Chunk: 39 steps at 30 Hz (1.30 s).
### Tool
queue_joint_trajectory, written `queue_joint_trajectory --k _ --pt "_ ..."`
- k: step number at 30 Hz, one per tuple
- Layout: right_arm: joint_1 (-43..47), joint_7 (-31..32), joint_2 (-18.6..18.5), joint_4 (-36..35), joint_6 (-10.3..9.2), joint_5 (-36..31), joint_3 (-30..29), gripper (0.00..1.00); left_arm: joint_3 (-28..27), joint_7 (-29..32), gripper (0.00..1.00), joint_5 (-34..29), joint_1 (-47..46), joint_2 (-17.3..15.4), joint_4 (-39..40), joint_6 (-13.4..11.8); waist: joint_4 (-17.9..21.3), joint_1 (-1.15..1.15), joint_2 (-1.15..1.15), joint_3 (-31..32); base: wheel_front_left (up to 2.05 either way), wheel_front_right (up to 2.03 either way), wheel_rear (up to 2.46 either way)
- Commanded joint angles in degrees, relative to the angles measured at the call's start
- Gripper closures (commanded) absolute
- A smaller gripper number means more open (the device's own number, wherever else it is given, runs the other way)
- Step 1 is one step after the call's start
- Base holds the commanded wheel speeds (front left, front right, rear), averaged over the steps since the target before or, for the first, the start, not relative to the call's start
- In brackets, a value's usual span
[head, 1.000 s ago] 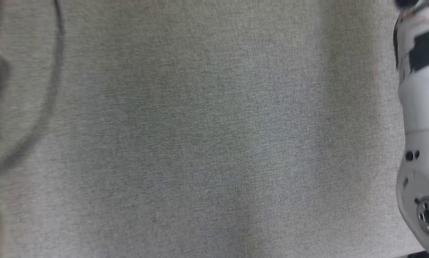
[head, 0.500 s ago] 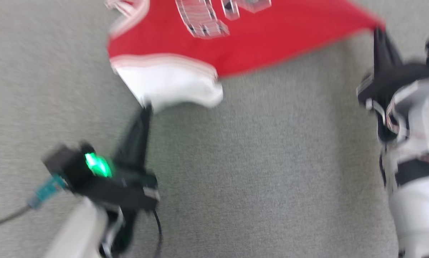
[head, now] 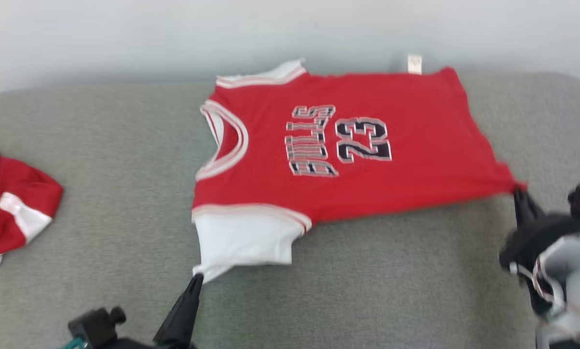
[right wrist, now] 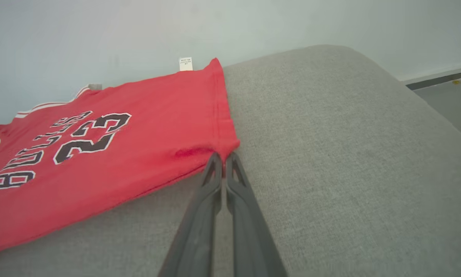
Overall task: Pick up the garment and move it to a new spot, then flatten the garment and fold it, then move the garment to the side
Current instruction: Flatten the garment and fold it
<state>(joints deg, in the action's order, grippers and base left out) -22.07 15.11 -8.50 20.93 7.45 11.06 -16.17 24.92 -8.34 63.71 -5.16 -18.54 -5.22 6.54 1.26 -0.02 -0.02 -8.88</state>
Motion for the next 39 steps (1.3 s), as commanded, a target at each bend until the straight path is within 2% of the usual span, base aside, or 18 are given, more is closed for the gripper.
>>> queue_joint_trajectory --k 1,3,7,12,18,23,28,32,39 --pt "3.4 2.4 0.6 -2.7 0.08 -0.7 -0.6 1.00 -0.5 0.1 1.00 0.6 2.1 -0.9 0.8 -0.5 -2.0 0.02 0.02 2.2 0.00 0.00 0.00" --pt "5.3 4.2 1.0 -4.4 0.08 -0.8 -0.4 1.00 -0.6 0.1 1.00 0.6 2.9 -1.2 1.3 -0.8 -2.1 0.02 0.02 2.3 0.00 0.00 0.00" --pt "12.5 11.7 2.6 -11.7 0.07 0.6 -1.1 1.00 -0.3 0.8 1.00 1.0 5.7 -2.3 3.0 -1.7 -2.4 0.02 0.02 2.3 0.00 0.00 0.00" --pt "20.0 19.2 4.1 -21.6 0.08 -1.1 -2.8 1.00 0.1 2.3 1.00 2.1 8.7 -2.9 4.2 -3.3 -2.3 0.02 0.02 2.2 0.00 0.00 0.00" --pt "24.5 22.6 5.2 -29.6 0.07 -2.2 -4.9 1.00 1.2 6.2 1.00 3.5 12.4 -5.2 6.0 -5.1 -1.7 0.02 0.02 1.4 0.00 0.00 0.00" --pt "26.8 24.2 5.5 -32.0 0.08 -1.6 -4.7 1.00 1.1 6.8 1.00 3.4 12.8 -6.2 8.2 -5.7 -1.7 0.02 0.02 0.9 0.00 0.00 0.00" --pt "24.4 21.4 5.6 -32.3 0.08 1.5 -5.0 1.00 -0.1 4.4 1.00 2.1 8.2 -4.7 9.6 -4.1 -1.6 0.02 0.02 0.3 0.00 0.00 0.00" --pt "21.6 19.9 5.7 -31.2 0.08 0.4 -3.6 1.00 0.1 4.0 1.00 0.2 1.1 -3.0 8.0 -3.4 -1.7 0.02 0.02 -0.8 0.00 0.00 0.00" --pt "13.9 17.8 5.6 -27.8 0.08 -1.5 -1.5 1.00 0.4 0.9 1.00 -6.1 -13.2 0.6 0.5 -3.7 -1.6 0.02 0.02 -4.8 0.00 0.00 0.00"
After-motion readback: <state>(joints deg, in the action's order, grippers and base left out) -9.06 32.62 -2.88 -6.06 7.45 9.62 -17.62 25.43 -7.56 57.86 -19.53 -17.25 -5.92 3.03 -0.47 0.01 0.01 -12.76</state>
